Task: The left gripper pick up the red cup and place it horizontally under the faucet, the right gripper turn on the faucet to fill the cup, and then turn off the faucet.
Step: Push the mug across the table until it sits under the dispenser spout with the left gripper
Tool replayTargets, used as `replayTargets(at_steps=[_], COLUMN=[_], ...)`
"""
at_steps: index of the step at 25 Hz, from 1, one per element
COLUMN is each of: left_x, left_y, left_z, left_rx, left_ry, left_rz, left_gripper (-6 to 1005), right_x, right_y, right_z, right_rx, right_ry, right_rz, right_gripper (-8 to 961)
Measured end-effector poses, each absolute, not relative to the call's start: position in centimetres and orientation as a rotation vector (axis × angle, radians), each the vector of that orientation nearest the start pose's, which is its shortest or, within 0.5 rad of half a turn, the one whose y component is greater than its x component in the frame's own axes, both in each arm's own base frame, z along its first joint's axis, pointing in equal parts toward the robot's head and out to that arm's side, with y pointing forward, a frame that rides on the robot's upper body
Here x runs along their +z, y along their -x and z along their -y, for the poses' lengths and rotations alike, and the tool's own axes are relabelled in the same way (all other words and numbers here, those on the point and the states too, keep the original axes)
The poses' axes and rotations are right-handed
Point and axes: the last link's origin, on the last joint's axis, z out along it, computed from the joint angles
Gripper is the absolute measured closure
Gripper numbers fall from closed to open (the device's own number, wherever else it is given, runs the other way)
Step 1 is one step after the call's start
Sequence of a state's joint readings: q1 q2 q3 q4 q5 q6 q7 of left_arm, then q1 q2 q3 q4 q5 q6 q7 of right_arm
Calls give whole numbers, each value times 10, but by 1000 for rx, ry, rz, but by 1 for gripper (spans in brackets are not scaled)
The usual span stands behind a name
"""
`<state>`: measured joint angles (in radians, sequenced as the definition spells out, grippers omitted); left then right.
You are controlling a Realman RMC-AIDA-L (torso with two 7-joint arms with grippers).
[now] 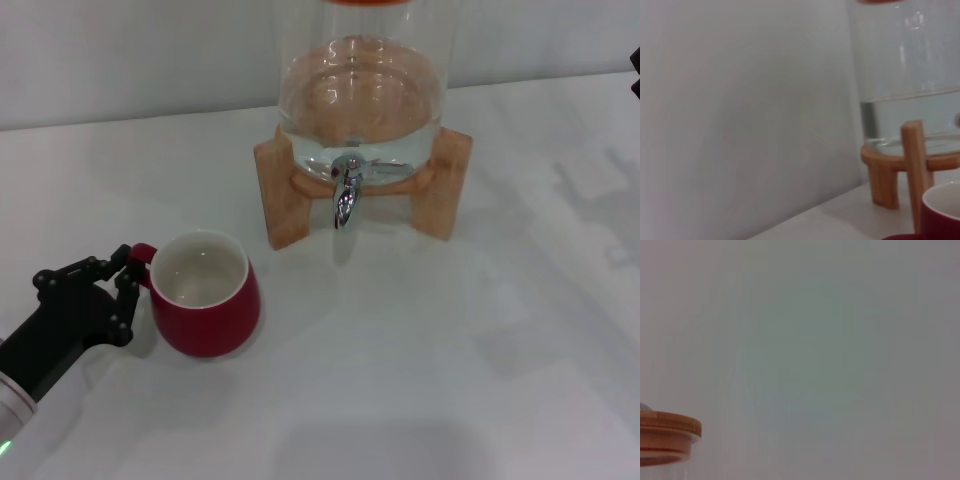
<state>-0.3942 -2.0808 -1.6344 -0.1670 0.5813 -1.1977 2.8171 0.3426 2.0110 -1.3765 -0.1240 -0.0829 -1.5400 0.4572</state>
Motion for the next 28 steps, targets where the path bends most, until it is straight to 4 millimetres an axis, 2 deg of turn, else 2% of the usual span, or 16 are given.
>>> replayTargets(at_steps=[28], left_x=[-73], left_y=[279], left_z=[-311], left_rx=[-713], left_ry=[2289], left_rz=[169], left_gripper=[898], right_x=[65], right_y=[-335], right_z=[-300], right_rx=[1024], right_ry=[1479], right_rz=[-377], right_gripper=[130])
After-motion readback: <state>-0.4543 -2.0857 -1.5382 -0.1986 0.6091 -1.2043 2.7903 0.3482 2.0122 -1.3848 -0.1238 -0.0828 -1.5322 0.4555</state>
